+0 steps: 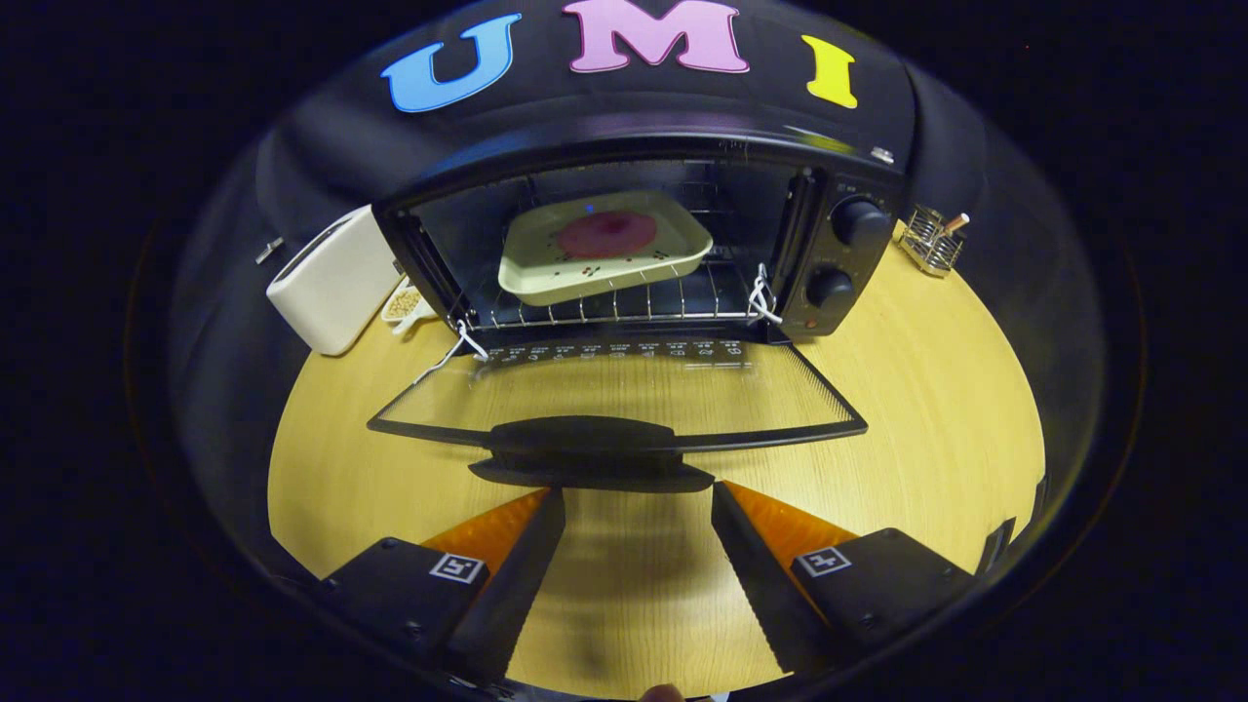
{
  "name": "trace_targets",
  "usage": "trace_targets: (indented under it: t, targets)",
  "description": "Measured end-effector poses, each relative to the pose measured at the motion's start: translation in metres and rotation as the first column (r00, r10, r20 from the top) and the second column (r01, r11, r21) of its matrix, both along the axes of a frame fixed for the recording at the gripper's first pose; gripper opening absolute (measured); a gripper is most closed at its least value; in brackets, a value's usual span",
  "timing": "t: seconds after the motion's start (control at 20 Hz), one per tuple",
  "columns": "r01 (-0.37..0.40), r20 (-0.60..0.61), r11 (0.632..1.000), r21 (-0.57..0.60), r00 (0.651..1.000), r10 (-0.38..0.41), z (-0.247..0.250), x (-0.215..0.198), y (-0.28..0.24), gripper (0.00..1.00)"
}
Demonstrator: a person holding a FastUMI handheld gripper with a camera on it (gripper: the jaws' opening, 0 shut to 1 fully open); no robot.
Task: Open the toaster oven, put the food inside, and close the toaster oven door.
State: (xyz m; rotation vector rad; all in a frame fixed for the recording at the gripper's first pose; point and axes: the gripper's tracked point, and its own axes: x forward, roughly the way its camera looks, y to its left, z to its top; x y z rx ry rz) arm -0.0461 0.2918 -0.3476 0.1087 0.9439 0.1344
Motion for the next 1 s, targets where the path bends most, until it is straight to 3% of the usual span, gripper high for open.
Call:
trace_targets:
  t: [0.35,0.7,1.0]
  targets:
    - [0.013,0.128,0.999,0.032,0.992,-0.017,0.042,0.017,-0.002,1.00]
    - [-0.008,0.267,1.000,-0.022,0.964,0.014,0.089,0.034,-0.015,1.00]
    - [-0.046,0.441,0.999,-0.002,0.897,0.042,0.156,0.042,-0.029,1.00]
